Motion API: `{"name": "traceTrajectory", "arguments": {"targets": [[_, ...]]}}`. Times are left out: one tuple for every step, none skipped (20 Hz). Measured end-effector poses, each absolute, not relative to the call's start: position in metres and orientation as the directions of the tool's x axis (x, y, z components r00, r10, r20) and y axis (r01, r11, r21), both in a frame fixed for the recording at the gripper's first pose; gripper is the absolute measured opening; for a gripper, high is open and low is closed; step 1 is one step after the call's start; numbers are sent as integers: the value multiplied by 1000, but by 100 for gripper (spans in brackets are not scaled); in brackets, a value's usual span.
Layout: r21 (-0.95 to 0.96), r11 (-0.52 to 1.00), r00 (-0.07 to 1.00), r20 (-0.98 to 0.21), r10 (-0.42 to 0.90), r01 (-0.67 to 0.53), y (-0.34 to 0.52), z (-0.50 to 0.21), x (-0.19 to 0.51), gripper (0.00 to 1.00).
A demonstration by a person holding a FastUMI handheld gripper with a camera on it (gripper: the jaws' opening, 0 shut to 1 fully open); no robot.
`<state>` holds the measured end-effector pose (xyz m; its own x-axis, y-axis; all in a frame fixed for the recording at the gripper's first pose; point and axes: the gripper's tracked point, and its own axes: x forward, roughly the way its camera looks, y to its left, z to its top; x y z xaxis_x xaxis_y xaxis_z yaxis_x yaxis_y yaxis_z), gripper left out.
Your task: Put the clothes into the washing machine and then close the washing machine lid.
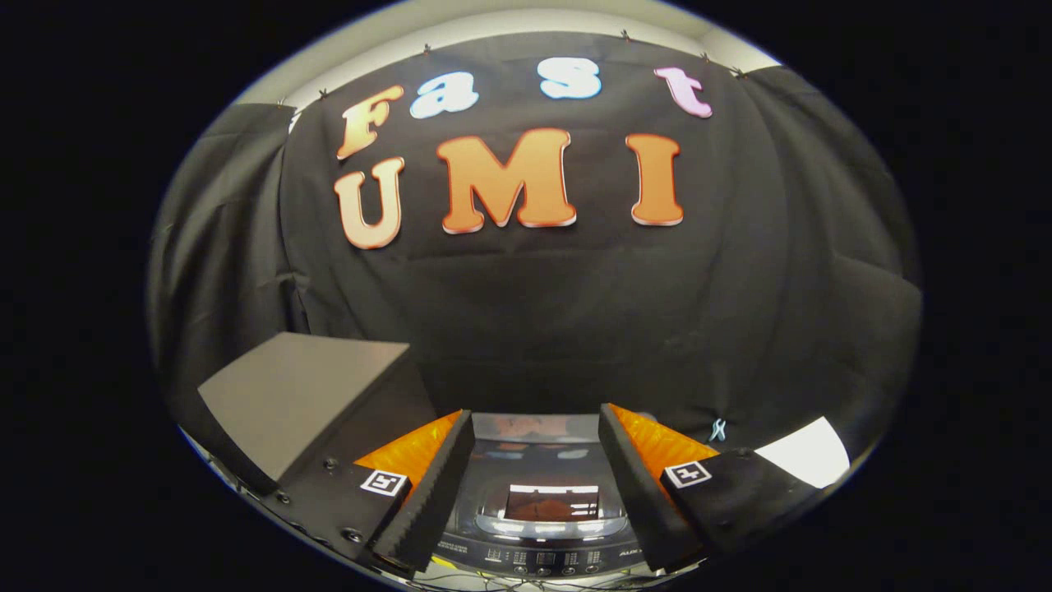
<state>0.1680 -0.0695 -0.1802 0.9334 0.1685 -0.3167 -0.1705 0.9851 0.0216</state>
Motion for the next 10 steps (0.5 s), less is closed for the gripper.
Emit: {"name": "traceTrajectory", "arguments": {"targets": [[13, 985, 945, -281, 168, -171, -69, -161, 163, 98], [2, 985, 954, -249, 165, -170, -69, -144, 159, 98], [-14, 986, 962, -220, 161, -168, -70, -129, 153, 98], [-31, 986, 968, -197, 153, -162, -72, -112, 148, 98], [-47, 986, 974, -172, 150, -160, -73, -97, 139, 98], [-57, 986, 978, -152, 145, -155, -76, -85, 133, 98], [-57, 986, 980, -130, 150, -158, -75, -77, 128, 98], [-53, 986, 982, -116, 152, -159, -74, -68, 125, 98], [-44, 986, 982, -106, 158, -163, -74, -62, 121, 98], [-37, 985, 982, -95, 162, -166, -73, -54, 114, 98]]}}
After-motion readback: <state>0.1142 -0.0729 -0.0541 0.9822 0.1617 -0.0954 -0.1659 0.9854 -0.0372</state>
